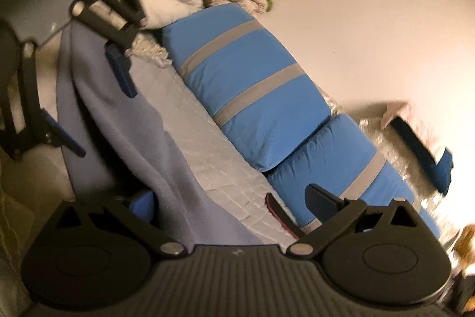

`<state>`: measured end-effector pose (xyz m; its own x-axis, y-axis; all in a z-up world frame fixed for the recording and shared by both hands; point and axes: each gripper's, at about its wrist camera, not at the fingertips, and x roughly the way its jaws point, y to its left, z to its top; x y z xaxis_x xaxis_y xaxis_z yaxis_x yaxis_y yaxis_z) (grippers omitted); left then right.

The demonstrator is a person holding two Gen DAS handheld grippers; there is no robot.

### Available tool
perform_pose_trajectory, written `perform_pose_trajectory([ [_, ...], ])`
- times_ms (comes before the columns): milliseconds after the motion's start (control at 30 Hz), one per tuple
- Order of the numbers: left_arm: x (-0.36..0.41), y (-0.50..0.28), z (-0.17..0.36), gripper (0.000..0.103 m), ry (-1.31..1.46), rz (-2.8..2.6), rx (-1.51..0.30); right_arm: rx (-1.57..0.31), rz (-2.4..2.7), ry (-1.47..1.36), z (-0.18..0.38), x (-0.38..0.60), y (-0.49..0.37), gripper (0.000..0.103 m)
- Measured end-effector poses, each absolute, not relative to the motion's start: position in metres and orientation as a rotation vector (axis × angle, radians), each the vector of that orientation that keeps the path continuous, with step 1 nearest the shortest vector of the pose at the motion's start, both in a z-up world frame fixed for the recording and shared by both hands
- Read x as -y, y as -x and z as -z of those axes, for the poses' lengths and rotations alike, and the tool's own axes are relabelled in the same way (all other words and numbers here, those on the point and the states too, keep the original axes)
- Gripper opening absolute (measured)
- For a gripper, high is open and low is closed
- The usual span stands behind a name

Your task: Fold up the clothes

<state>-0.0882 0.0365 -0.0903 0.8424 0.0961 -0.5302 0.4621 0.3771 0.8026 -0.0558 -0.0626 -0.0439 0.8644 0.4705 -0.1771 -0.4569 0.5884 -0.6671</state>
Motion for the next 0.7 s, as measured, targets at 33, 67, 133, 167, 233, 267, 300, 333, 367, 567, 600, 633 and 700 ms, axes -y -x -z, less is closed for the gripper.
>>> perform_pose_trajectory([
  [33, -0.037, 0.088, 0.092, 0.046, -1.207, 0.238, -0.554, 0.013, -0.549, 0.763, 0.043, 0.064, 0.056, 0.103],
  [67, -0.037, 0.087, 0.095, 0.027, -1.242, 0.224, -0.558, 0.008, -0.561, 0.76, 0.043, 0.065, 0.056, 0.103],
  [133, -0.04, 0.087, 0.1, 0.011, -1.325, 0.205, -0.583, -0.003, -0.597, 0.766, 0.045, 0.065, 0.06, 0.103],
  [167, -0.043, 0.088, 0.101, 0.003, -1.348, 0.21, -0.594, -0.009, -0.619, 0.771, 0.046, 0.065, 0.062, 0.103],
  [233, -0.047, 0.092, 0.099, 0.003, -1.37, 0.218, -0.604, -0.02, -0.663, 0.787, 0.049, 0.063, 0.069, 0.103],
  [267, -0.048, 0.094, 0.096, 0.003, -1.371, 0.218, -0.604, -0.024, -0.682, 0.798, 0.051, 0.062, 0.073, 0.103],
  [300, -0.049, 0.096, 0.093, 0.003, -1.363, 0.225, -0.611, -0.027, -0.701, 0.808, 0.053, 0.062, 0.075, 0.103],
  [333, -0.049, 0.097, 0.09, 0.003, -1.351, 0.235, -0.62, -0.03, -0.716, 0.816, 0.055, 0.061, 0.078, 0.103],
  [367, -0.05, 0.099, 0.088, 0.002, -1.343, 0.244, -0.631, -0.032, -0.727, 0.823, 0.057, 0.06, 0.08, 0.103],
  [567, -0.053, 0.101, 0.093, 0.002, -1.342, 0.294, -0.708, -0.06, -0.767, 0.816, 0.063, 0.057, 0.083, 0.103],
  [600, -0.054, 0.101, 0.094, 0.002, -1.347, 0.298, -0.718, -0.068, -0.772, 0.808, 0.063, 0.057, 0.083, 0.103],
  [633, -0.054, 0.102, 0.096, 0.002, -1.348, 0.303, -0.728, -0.074, -0.776, 0.8, 0.062, 0.056, 0.083, 0.103],
  [700, -0.056, 0.102, 0.097, 0.002, -1.342, 0.304, -0.743, -0.107, -0.793, 0.769, 0.06, 0.057, 0.081, 0.103],
])
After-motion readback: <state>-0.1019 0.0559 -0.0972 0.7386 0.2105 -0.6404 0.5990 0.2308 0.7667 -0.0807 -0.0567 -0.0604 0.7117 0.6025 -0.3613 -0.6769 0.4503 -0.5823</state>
